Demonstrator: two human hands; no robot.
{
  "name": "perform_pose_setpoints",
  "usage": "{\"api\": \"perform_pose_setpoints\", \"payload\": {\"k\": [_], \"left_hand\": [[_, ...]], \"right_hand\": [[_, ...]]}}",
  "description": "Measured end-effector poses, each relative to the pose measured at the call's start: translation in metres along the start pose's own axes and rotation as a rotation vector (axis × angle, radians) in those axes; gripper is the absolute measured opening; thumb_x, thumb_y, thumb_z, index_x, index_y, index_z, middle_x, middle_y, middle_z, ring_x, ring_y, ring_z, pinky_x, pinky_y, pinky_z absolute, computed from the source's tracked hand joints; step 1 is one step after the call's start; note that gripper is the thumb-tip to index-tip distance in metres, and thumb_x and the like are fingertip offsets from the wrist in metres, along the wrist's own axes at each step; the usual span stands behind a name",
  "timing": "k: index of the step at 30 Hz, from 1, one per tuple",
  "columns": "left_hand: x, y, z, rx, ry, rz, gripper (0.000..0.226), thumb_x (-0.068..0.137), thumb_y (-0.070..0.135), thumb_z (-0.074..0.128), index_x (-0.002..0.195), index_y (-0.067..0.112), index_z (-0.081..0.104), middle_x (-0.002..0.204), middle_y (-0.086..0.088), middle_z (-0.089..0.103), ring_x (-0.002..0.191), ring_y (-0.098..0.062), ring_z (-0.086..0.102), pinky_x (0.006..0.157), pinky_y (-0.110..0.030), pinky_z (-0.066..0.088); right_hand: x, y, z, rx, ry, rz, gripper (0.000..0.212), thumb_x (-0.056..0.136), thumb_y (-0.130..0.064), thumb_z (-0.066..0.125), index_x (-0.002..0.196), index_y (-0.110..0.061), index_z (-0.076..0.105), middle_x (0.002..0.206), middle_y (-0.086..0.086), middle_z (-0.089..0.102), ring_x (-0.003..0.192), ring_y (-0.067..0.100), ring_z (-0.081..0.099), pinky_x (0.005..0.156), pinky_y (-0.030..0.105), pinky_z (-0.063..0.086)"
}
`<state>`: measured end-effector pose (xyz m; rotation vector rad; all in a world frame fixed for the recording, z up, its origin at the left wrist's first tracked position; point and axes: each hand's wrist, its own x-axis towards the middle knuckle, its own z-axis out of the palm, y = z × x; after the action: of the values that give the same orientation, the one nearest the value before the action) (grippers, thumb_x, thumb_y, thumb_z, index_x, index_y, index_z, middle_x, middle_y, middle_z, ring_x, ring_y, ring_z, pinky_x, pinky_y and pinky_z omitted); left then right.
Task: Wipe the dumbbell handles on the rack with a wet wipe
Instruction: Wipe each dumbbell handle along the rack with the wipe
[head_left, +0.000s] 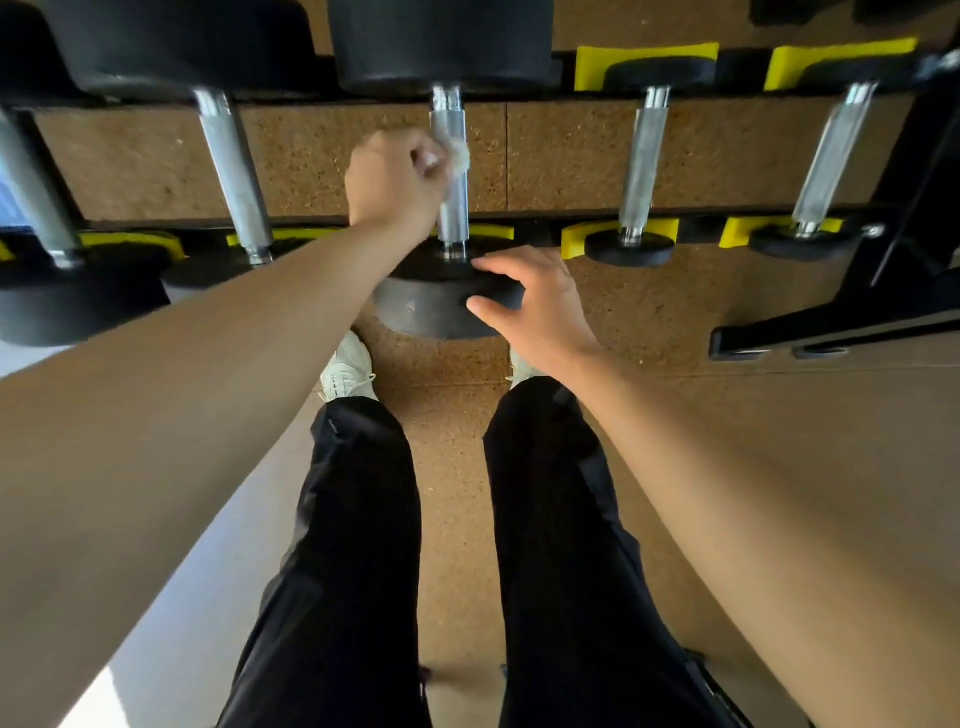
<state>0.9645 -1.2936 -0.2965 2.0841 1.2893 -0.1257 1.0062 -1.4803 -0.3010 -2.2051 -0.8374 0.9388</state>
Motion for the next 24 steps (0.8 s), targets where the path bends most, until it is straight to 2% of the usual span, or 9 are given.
{"api": "perform_pose_setpoints", "payload": {"k": [3,6,8,10,14,15,17,20,24], "left_hand": [[0.001,-0.004,0.010,-0.046,-0.134,-0.202,0.020,0.093,0.031,0.061,0.100,0.013,0.067,0.100,-0.003,0.066,0.094,-0.021,0.065,0.071,-0.032,0.050],[-0.011,-0.011,0.006,0.069,-0.419,-0.172,0.033,0.091,0.040,0.067,0.105,0.011,0.069,0.101,-0.006,0.066,0.089,-0.022,0.064,0.068,-0.030,0.042],[-0.020,-0.020,0.000,-0.052,-0.506,-0.170,0.020,0.091,0.038,0.071,0.098,0.019,0.072,0.100,-0.001,0.066,0.081,-0.014,0.060,0.064,-0.026,0.040],[-0.027,-0.024,-0.012,-0.275,-0.464,-0.219,0.014,0.092,0.036,0.070,0.089,0.022,0.071,0.090,0.004,0.066,0.075,-0.009,0.058,0.061,-0.024,0.040],[-0.031,-0.027,-0.032,-0.672,-0.397,-0.249,0.018,0.099,0.031,0.061,0.101,0.024,0.077,0.095,0.006,0.077,0.087,-0.008,0.070,0.080,-0.025,0.047],[-0.032,-0.027,-0.035,-0.707,-0.416,-0.227,0.018,0.099,0.028,0.060,0.104,0.023,0.076,0.098,0.004,0.077,0.090,-0.007,0.071,0.081,-0.024,0.049],[-0.034,-0.028,-0.038,-0.725,-0.460,-0.163,0.015,0.096,0.022,0.066,0.106,0.019,0.076,0.104,0.000,0.077,0.095,-0.011,0.071,0.084,-0.024,0.053],[-0.032,-0.031,-0.036,-0.716,-0.436,-0.160,0.010,0.084,0.019,0.080,0.093,0.018,0.075,0.100,-0.006,0.076,0.089,-0.015,0.068,0.086,-0.031,0.057],[-0.022,-0.050,-0.033,-0.589,-0.277,-0.237,0.013,0.080,0.019,0.084,0.087,0.022,0.074,0.090,-0.001,0.072,0.080,-0.014,0.064,0.085,-0.037,0.058]], "right_hand": [[0.000,-0.001,-0.004,-0.008,-0.019,0.016,0.038,0.081,-0.031,0.078,0.118,-0.023,0.072,0.117,-0.005,0.068,0.112,0.021,0.054,0.098,0.032,0.041],[0.006,-0.004,-0.011,-0.035,-0.112,0.054,0.038,0.081,-0.035,0.078,0.118,-0.026,0.072,0.118,-0.008,0.067,0.114,0.018,0.053,0.099,0.030,0.040],[0.014,-0.008,-0.019,-0.016,-0.162,0.088,0.033,0.082,-0.040,0.077,0.112,-0.027,0.074,0.113,-0.011,0.069,0.112,0.014,0.057,0.101,0.032,0.044],[0.024,-0.013,-0.027,0.060,-0.196,0.152,0.030,0.083,-0.041,0.077,0.109,-0.025,0.075,0.105,-0.012,0.071,0.103,0.005,0.063,0.098,0.033,0.050],[0.039,-0.030,-0.036,0.250,-0.248,0.247,0.070,0.075,-0.048,0.082,0.137,-0.025,0.056,0.118,-0.007,0.069,0.098,0.007,0.069,0.091,0.029,0.056],[0.042,-0.035,-0.035,0.307,-0.256,0.242,0.070,0.076,-0.043,0.083,0.137,-0.024,0.054,0.119,-0.006,0.069,0.097,0.009,0.071,0.089,0.028,0.057],[0.046,-0.046,-0.029,0.403,-0.234,0.210,0.050,0.084,-0.026,0.081,0.128,-0.022,0.059,0.111,-0.001,0.073,0.093,0.010,0.073,0.084,0.026,0.058],[0.055,-0.049,-0.021,0.493,-0.158,0.250,0.025,0.093,-0.013,0.070,0.118,-0.013,0.067,0.096,0.007,0.076,0.084,0.017,0.074,0.076,0.030,0.061],[0.065,-0.036,-0.027,0.446,-0.123,0.351,0.024,0.098,-0.004,0.060,0.121,-0.007,0.068,0.099,0.011,0.074,0.079,0.018,0.073,0.071,0.026,0.060]]}}
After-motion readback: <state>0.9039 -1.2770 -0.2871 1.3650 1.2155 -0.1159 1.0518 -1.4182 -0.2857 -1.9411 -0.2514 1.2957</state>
